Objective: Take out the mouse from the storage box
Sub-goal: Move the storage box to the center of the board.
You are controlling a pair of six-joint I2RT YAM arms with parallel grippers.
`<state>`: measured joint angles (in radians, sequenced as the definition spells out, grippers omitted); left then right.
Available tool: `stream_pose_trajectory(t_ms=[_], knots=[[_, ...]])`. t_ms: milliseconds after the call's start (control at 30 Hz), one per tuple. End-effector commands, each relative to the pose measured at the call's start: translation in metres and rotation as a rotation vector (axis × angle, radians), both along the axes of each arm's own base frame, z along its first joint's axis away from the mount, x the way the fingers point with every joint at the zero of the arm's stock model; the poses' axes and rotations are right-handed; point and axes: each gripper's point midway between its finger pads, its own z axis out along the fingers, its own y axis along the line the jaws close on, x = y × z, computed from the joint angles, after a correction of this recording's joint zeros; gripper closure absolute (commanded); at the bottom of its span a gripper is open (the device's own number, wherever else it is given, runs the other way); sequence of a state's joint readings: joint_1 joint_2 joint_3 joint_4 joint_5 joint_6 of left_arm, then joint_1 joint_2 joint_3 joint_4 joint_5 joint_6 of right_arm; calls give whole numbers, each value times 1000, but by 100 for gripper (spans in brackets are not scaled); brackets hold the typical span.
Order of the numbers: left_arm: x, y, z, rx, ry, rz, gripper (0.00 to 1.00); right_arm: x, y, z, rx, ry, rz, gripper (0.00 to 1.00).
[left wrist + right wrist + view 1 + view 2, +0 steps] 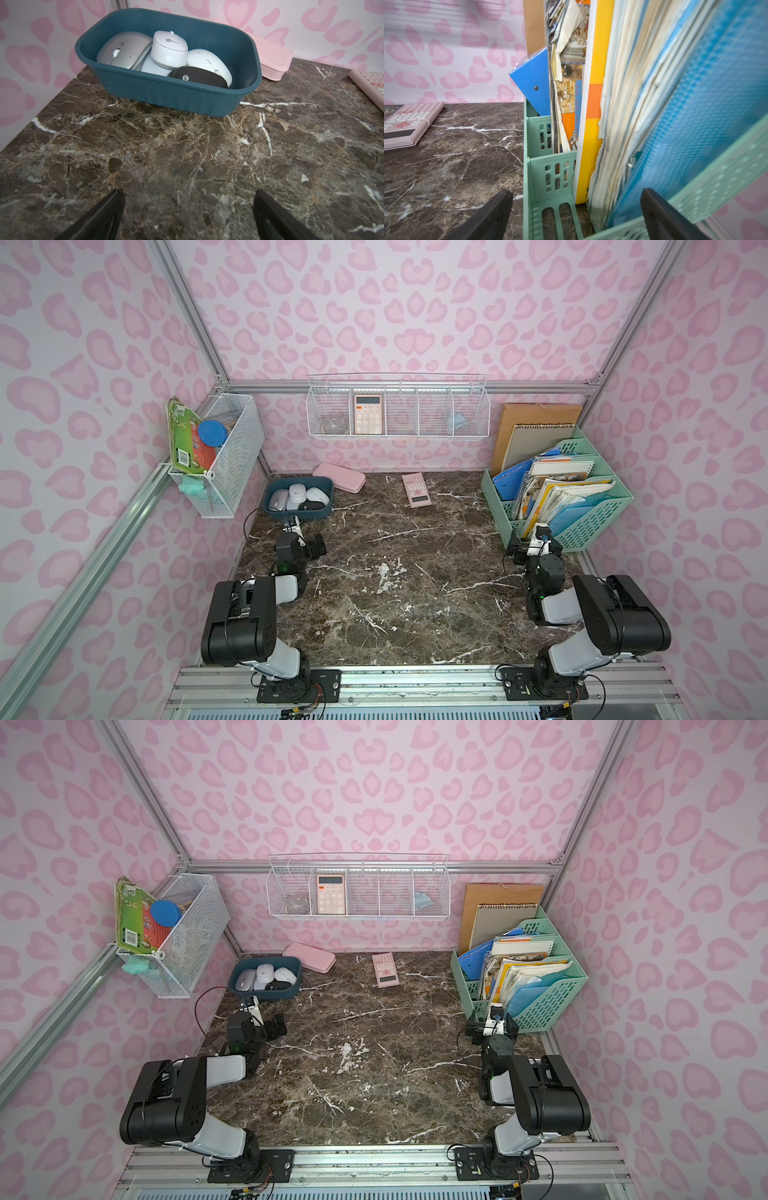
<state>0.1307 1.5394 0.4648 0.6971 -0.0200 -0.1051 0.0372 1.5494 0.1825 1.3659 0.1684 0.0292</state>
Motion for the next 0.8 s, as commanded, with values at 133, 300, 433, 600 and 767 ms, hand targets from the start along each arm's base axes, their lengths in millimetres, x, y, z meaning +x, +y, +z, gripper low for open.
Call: stream_pose_trajectory(t_ms=[133, 300, 433, 600, 767], knots=[[1, -19, 19, 41, -49, -124, 1, -10, 25, 28, -96, -39, 101, 0], [-8, -38, 74, 119, -80, -86, 1, -26, 96, 77, -220, -122, 258, 0], [-16, -55, 126, -89, -157, -48, 0, -39, 144, 122, -99, -150, 481, 0], [-35, -13, 145, -424, 7, 420, 1, -48, 144, 147, 50, -155, 503, 0], [-3, -23, 156, -460, 100, 317, 1, -45, 95, 111, 347, -57, 237, 0]])
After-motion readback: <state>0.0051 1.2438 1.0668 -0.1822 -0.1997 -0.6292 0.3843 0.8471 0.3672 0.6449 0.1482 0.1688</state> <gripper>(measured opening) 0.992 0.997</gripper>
